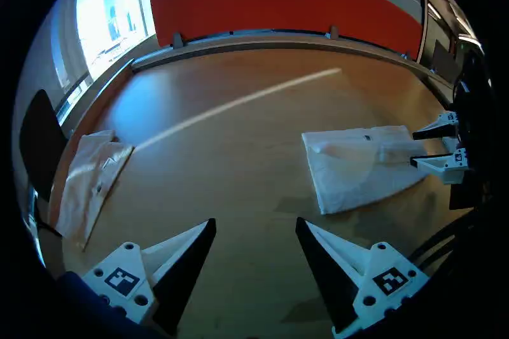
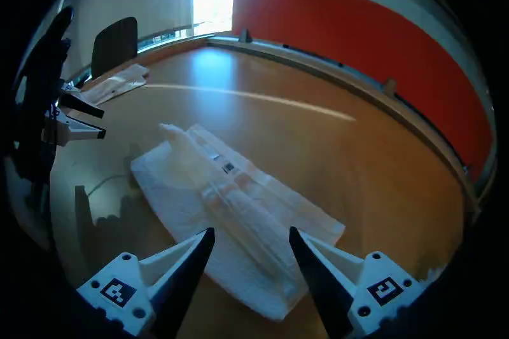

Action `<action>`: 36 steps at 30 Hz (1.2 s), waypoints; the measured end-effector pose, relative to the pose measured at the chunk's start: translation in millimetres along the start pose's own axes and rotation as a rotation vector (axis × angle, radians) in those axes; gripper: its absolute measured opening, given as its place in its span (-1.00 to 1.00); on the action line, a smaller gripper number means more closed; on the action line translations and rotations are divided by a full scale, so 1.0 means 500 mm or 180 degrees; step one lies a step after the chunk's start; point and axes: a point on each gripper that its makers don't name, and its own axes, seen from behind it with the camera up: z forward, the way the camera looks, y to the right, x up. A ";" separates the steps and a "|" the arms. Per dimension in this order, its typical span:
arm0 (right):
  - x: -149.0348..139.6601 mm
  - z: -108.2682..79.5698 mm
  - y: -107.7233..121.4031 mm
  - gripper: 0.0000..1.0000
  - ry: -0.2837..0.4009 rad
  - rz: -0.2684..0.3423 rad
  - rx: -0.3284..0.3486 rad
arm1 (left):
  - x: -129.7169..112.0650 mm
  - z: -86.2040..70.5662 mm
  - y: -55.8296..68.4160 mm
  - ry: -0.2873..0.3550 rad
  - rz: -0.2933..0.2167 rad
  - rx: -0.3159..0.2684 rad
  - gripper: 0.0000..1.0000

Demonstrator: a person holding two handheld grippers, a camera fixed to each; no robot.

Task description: Fold towel

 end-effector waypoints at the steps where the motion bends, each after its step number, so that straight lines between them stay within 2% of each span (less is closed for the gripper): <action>1: 0.000 0.000 0.000 0.81 -0.0001 0.0002 0.0000 | 0.000 -0.001 0.000 0.0001 -0.0002 0.0001 0.86; 36: -0.043 -0.008 -0.057 0.81 -0.0074 0.0087 0.0092 | 0.001 0.005 -0.001 0.0004 0.0003 -0.0013 0.86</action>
